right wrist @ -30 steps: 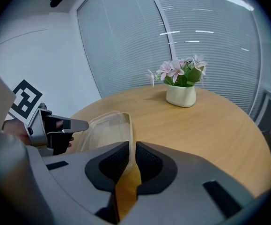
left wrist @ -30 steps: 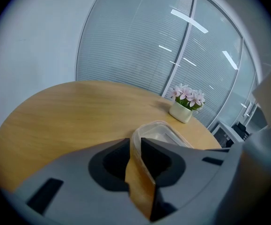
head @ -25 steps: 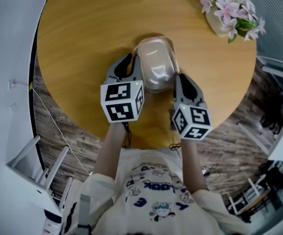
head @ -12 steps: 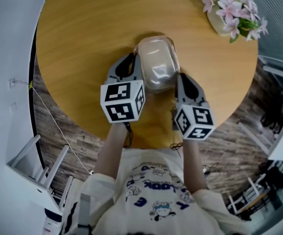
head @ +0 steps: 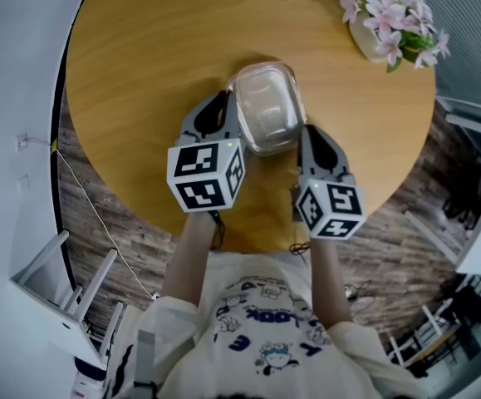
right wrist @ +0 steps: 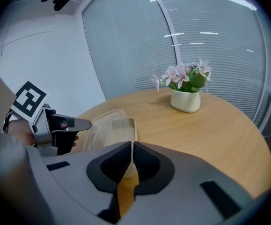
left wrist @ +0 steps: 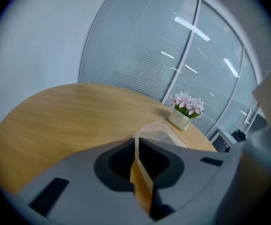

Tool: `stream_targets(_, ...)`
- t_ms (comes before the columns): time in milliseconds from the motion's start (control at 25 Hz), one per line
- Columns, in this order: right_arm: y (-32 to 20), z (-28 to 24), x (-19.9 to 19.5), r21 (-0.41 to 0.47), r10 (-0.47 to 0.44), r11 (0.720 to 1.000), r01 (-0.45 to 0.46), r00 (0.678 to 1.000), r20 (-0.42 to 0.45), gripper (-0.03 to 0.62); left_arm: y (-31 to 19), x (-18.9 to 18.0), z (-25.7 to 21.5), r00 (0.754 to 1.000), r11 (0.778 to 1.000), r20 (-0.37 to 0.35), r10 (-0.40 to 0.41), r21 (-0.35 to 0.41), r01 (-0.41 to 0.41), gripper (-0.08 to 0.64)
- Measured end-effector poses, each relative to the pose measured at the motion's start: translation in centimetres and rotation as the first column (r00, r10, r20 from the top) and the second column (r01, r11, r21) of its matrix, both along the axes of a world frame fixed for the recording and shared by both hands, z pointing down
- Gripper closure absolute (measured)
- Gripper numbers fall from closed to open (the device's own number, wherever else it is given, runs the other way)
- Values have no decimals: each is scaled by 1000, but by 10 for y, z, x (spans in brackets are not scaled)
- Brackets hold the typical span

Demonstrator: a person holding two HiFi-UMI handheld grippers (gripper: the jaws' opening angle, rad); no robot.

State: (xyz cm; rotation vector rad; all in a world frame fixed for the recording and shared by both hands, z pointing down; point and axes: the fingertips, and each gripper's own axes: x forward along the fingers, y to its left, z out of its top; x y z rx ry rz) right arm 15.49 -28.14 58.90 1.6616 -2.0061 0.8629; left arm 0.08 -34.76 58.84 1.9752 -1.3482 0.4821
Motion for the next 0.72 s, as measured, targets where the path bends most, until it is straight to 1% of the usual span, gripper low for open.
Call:
stream_targets(160,1,-13,-2,27,-5,1000,5,1000,-4,575,1,-2,-15,1000,1000,-4,-6,29,6,532)
stream_targets(360,0,-36,-2,80,-14,997,15,1000,-12,575,3,-4,-42,1000,996,-13,-14,83,15,532)
stream_targets(720,1,-84,-8,182,-38,982,41,999,-18,575,6,-9,-98,999,982,-20,-28,189,31,534)
